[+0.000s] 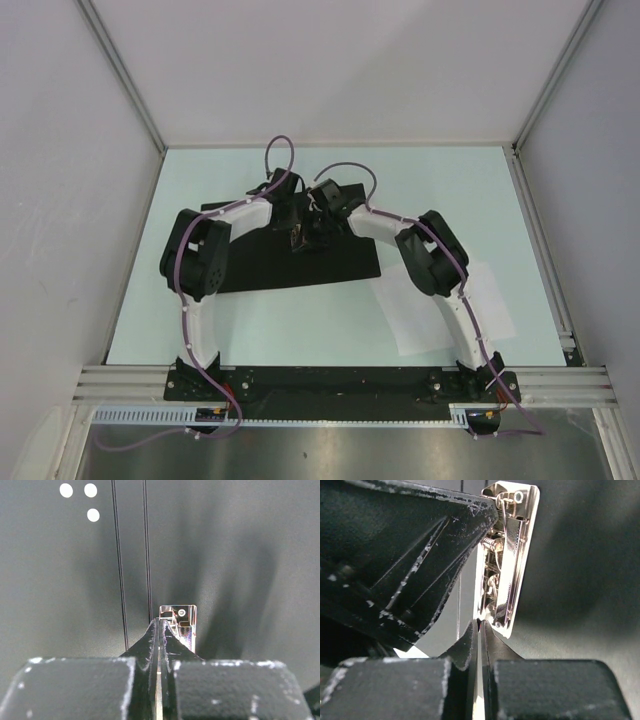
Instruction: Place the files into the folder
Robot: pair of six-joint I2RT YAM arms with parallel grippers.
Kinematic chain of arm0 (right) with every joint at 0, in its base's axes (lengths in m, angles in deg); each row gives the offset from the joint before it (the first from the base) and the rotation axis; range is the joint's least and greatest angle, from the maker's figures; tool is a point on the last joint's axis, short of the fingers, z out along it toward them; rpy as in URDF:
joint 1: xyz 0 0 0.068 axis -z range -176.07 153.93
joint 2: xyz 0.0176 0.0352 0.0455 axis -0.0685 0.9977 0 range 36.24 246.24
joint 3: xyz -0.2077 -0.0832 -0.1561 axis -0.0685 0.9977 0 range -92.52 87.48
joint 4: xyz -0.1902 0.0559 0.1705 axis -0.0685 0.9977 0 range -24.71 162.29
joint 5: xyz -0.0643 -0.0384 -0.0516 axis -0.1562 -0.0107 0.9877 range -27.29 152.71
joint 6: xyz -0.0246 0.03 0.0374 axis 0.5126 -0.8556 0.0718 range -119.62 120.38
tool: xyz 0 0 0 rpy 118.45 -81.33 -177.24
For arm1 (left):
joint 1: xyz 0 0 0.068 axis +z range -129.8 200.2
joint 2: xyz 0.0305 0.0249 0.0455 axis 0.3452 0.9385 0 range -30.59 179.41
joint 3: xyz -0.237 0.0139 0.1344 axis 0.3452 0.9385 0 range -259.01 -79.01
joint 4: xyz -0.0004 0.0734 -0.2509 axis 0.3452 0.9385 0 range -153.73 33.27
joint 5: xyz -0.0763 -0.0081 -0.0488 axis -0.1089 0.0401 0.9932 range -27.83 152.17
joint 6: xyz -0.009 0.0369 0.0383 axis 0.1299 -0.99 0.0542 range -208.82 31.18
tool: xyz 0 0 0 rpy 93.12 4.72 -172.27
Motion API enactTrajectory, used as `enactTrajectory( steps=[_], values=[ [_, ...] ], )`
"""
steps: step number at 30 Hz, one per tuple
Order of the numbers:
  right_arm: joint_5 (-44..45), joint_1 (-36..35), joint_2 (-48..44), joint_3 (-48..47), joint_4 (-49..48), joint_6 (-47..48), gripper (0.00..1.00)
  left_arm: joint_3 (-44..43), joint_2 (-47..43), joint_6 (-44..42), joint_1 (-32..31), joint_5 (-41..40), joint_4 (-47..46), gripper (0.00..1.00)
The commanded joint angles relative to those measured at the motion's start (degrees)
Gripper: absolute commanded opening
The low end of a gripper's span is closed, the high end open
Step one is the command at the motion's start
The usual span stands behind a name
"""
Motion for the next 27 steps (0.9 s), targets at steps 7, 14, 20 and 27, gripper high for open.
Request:
enactTrajectory(
  steps=[7,14,20,27],
  values=[
    [23.7,-2.5,2.9,7.9,13.6,1.6,0.00,0.2,1.2,-5.3,0.2,0.5,7.0,0.00],
    [20.7,-1.4,1.1,14.2,4.1,0.3,0.00,0.7,0.9,-6.3,0.2,1.4,6.5,0.00],
    [2.5,0.2,-6.0,18.9,-10.0,0.0,0.00,1.5,0.4,-7.1,0.1,2.1,5.4,0.00],
    [-6.6,4.7,-7.9,18.8,-19.4,-7.2,0.00,1.9,0.0,-7.0,0.1,1.8,5.5,0.00]
  ],
)
